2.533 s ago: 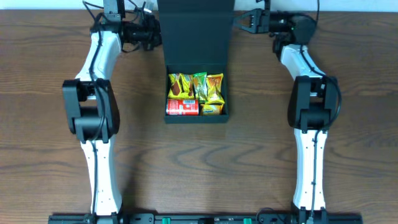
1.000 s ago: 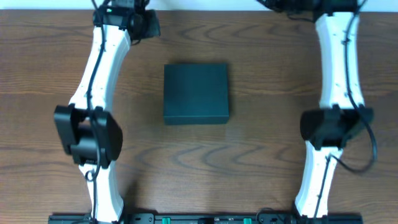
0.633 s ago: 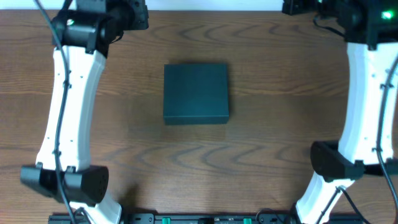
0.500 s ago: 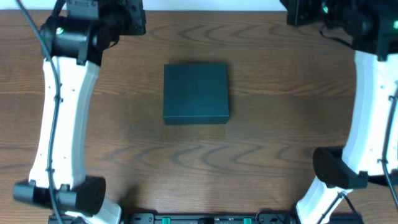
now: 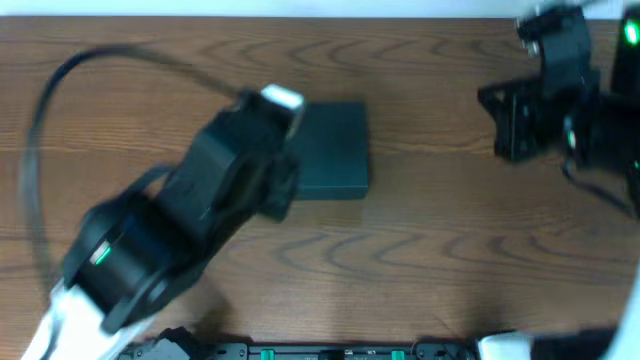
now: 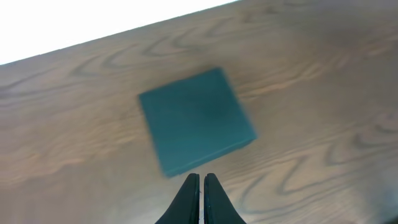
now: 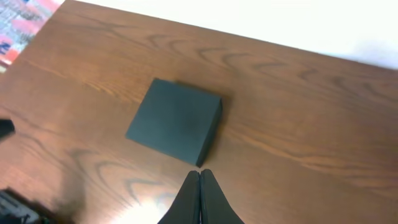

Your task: Pack container

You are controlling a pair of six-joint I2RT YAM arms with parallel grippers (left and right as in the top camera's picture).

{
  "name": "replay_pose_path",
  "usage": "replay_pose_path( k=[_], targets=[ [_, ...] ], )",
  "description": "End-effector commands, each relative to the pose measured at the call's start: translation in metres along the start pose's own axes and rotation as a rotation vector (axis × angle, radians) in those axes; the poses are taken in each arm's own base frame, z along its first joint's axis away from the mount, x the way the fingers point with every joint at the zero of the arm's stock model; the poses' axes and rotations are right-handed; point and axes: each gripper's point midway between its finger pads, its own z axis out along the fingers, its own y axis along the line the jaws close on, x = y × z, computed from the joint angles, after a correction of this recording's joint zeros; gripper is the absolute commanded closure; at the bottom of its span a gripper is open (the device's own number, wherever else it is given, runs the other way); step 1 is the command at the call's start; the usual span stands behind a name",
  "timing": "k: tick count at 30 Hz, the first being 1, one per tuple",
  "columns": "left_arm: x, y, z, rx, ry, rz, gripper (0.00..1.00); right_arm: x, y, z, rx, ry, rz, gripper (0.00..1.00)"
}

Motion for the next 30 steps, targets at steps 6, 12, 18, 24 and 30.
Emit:
replay_pose_path(
  k=[6, 12, 18, 24, 30],
  targets=[
    [0.044, 0.028, -0.024, -0.030, -0.092, -0.046, 0.94, 0.077, -0.006, -0.006, 0.087, 0.030, -0.052, 0.98],
    [0.046, 0.028, -0.031, -0.015, -0.109, -0.051, 0.05, 0.103, -0.007, -0.004, 0.086, 0.064, -0.045, 0.01],
    [0.060, 0.030, -0.029, -0.026, -0.053, -0.047, 0.05, 0.114, -0.008, -0.005, 0.088, 0.105, 0.007, 0.01],
    [0.081, 0.035, -0.029, -0.048, 0.032, -0.026, 0.05, 0.114, -0.008, -0.005, 0.088, 0.105, 0.007, 0.01],
    [0.094, 0.044, -0.031, -0.090, 0.083, 0.006, 0.05, 0.114, -0.008, -0.005, 0.088, 0.105, 0.007, 0.01]
  ],
)
